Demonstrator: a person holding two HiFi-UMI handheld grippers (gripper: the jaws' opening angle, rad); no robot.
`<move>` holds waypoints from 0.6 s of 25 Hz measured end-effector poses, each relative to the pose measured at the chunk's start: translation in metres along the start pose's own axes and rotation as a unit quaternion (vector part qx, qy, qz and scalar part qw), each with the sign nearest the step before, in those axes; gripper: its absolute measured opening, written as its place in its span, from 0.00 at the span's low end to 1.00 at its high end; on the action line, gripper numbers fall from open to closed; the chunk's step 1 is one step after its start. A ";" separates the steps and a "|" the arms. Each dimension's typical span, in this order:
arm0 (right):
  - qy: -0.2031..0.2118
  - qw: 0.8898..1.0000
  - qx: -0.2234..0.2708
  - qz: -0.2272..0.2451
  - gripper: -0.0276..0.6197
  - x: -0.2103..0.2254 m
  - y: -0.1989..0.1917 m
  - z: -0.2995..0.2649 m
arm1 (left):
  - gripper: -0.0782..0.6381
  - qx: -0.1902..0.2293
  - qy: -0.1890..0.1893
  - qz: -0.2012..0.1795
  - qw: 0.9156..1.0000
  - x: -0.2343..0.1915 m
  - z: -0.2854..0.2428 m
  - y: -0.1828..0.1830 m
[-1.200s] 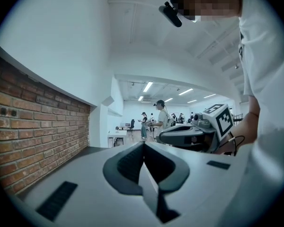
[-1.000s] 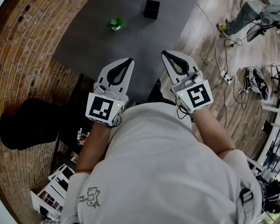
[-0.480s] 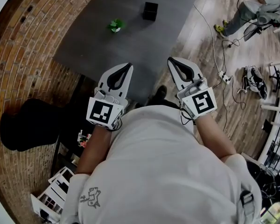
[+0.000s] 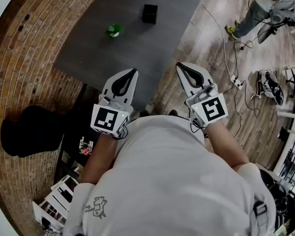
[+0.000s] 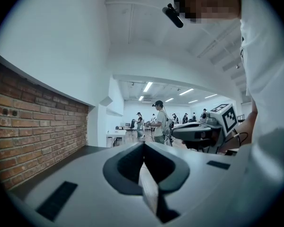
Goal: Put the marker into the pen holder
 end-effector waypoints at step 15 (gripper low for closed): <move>0.094 0.995 0.013 -0.025 0.05 0.024 -0.030 0.081 | 0.12 -0.027 0.051 0.006 0.998 0.109 -0.013 -0.014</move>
Point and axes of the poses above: the fingertips, and each gripper's own axes: z backward along the fingers, x to its right, y out of its top, the point moved 5 cm from there along z, backward along the fingers, and after that the axes turned 6 degrees about y, right-handed, at the moved point
